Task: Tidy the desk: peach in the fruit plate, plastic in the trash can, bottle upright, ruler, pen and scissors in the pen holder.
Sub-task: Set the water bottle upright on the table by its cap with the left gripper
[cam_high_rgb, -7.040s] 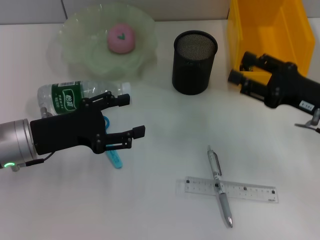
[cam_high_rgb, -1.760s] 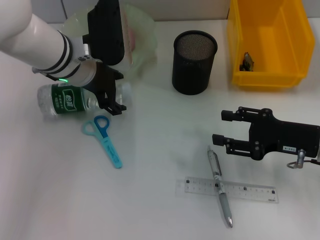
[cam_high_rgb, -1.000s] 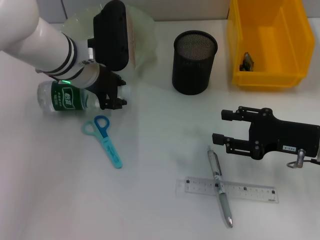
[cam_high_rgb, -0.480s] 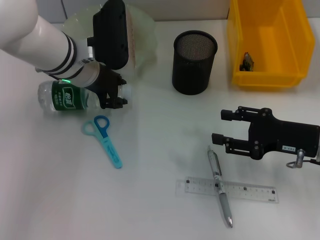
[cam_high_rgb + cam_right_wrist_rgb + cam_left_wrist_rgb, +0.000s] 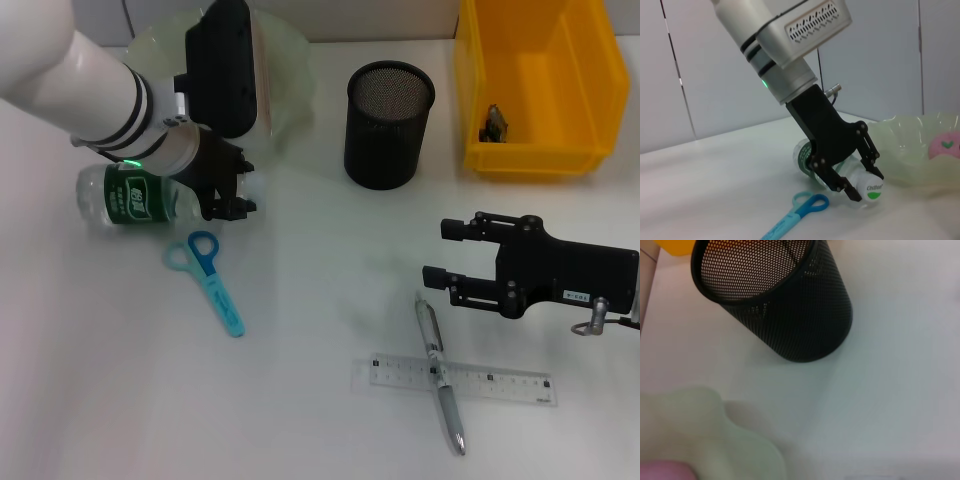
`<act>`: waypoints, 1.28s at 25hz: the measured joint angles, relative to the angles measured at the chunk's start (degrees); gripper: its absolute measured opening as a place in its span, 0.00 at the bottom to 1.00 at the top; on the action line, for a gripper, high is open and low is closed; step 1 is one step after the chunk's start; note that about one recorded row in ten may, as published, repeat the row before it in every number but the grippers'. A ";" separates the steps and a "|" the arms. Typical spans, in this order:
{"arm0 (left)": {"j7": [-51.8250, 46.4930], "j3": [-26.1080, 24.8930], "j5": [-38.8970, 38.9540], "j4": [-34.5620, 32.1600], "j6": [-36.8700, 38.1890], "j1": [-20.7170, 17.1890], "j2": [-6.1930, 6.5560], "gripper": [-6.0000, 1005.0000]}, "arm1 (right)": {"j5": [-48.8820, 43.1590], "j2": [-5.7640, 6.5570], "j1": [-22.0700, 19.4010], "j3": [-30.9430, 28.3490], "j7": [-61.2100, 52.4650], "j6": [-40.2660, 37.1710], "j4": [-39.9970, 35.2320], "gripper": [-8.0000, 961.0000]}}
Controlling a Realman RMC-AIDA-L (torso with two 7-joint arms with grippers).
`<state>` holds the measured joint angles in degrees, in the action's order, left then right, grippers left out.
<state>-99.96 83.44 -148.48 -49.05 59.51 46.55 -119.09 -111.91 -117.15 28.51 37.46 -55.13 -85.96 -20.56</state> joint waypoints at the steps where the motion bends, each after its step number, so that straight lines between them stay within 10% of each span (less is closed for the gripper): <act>1: -0.07 -0.97 0.72 -0.34 1.43 0.08 0.06 0.45 | -0.02 0.00 0.02 0.05 0.00 0.10 0.00 0.70; 32: 2.01 -34.84 13.62 -4.76 18.01 -2.94 1.92 0.44 | 0.02 0.16 0.37 -0.02 -0.06 0.54 0.00 0.70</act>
<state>-97.95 48.60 -134.86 -53.81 77.52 43.61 -117.17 -111.89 -117.00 28.88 37.44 -55.19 -85.42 -20.57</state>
